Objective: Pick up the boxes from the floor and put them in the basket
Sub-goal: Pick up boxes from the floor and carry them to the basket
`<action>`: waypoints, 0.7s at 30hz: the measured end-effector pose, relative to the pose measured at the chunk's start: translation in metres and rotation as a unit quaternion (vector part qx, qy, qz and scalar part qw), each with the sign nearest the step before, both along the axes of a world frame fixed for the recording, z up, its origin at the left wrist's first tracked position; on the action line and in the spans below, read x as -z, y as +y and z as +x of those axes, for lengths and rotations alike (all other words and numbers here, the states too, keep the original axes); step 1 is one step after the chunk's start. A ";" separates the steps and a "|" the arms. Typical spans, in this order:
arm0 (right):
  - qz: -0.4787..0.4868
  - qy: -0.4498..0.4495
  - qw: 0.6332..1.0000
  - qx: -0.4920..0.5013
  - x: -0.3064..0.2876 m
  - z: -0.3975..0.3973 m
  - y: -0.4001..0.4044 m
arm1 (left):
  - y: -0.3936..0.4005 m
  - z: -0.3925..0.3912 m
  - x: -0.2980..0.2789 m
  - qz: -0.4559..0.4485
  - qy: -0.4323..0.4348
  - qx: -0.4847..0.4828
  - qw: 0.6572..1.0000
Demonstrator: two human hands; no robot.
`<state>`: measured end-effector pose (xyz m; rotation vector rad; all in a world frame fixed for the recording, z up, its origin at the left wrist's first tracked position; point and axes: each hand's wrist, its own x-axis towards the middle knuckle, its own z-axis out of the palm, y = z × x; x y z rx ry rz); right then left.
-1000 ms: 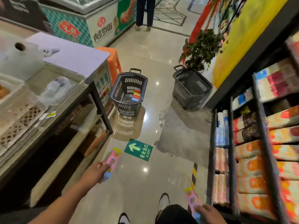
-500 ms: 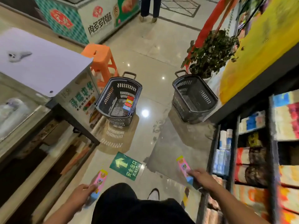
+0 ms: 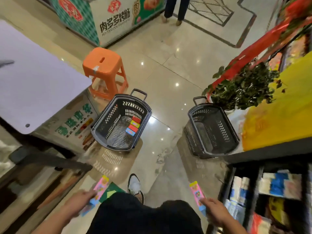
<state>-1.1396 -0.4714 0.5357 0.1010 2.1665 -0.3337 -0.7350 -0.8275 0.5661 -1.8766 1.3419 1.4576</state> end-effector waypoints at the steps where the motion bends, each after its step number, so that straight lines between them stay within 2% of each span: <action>1: 0.013 0.000 1.000 -0.011 0.010 -0.017 0.001 | -0.023 -0.026 -0.006 -0.020 0.025 0.008 0.999; 3: 0.035 -0.019 0.999 -0.029 0.011 -0.044 -0.016 | -0.074 -0.072 -0.009 -0.071 0.058 0.023 0.996; 5: 0.046 -0.017 0.998 -0.025 -0.004 -0.062 -0.055 | -0.112 -0.111 -0.018 -0.076 0.086 0.024 0.993; 9: 0.048 -0.030 0.994 -0.090 -0.014 -0.116 -0.154 | -0.171 -0.172 -0.023 -0.107 0.119 -0.040 0.986; 11: 0.023 -0.035 0.996 -0.084 -0.012 -0.143 -0.213 | -0.188 -0.189 -0.018 -0.100 0.117 -0.089 0.984; 15: -0.038 -0.068 0.983 -0.167 -0.014 -0.189 -0.353 | -0.195 -0.201 0.001 -0.051 0.072 -0.237 0.968; 18: -0.077 -0.093 0.961 -0.247 -0.005 -0.207 -0.456 | -0.191 -0.216 0.020 -0.002 0.037 -0.349 0.936; 21: -0.087 -0.126 0.937 -0.313 0.023 -0.200 -0.544 | -0.200 -0.236 0.048 0.038 0.045 -0.434 0.899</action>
